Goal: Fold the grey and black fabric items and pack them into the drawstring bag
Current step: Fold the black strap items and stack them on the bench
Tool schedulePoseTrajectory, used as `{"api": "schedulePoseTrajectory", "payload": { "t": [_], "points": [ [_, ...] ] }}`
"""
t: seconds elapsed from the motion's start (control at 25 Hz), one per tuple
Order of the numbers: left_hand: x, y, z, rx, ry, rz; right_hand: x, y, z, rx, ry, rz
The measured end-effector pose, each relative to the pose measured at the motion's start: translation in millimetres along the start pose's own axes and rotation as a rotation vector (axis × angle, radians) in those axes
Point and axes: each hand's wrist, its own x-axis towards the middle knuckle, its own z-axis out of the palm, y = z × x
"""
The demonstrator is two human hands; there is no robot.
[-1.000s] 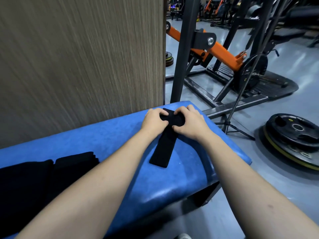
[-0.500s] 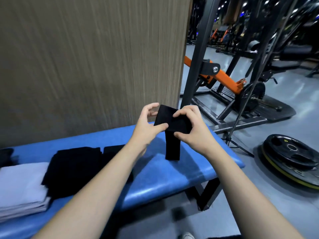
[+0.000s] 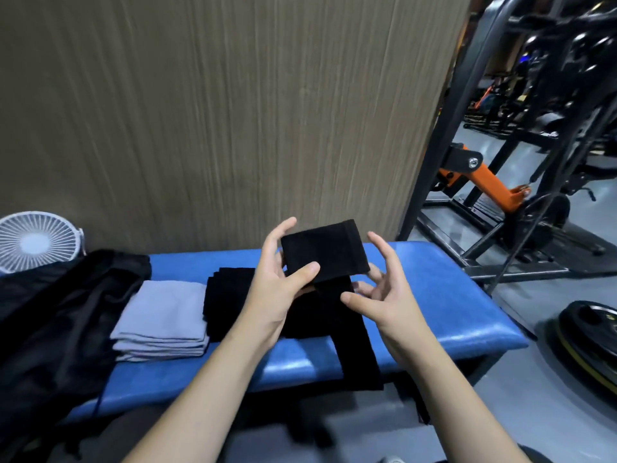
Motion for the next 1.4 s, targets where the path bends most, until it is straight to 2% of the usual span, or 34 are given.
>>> {"api": "schedulePoseTrajectory", "payload": {
  "t": [0.12, 0.28, 0.44, 0.52, 0.6, 0.84, 1.12, 1.24, 1.4],
  "points": [
    [-3.9, -3.6, -17.3, 0.099, 0.03, 0.019, 6.3, 9.4, 15.4, -0.001, -0.033, 0.029],
    [-3.1, -7.7, -39.4, 0.393, 0.087, 0.053, 20.2, 18.7, 29.4, -0.015, -0.023, 0.028],
    [-5.1, -9.9, -52.9, 0.636, 0.047, 0.069, 29.2, 22.7, 33.9, -0.012, 0.003, -0.022],
    [-6.8, -12.0, -51.5, 0.599, -0.021, 0.035, 31.4, 24.7, 36.4, 0.012, -0.016, -0.036],
    [-11.7, -11.8, -43.9, 0.463, -0.074, -0.014, 31.2, 25.6, 38.0, 0.027, -0.033, -0.042],
    [-19.8, -10.2, -29.8, 0.217, -0.046, -0.164, 23.4, 24.1, 36.8, -0.069, -0.057, -0.059],
    [-18.4, -22.6, -27.2, 0.231, 0.053, -0.19, 19.2, 25.6, 29.7, -0.257, -0.051, -0.066],
    [-15.1, -19.3, -29.9, 0.181, 0.123, -0.153, 19.1, 26.3, 22.7, -0.375, -0.047, -0.069],
    [-12.5, -14.2, -35.6, 0.157, 0.135, -0.064, 16.7, 27.8, 15.2, -0.472, -0.109, -0.108]
  ]
}}
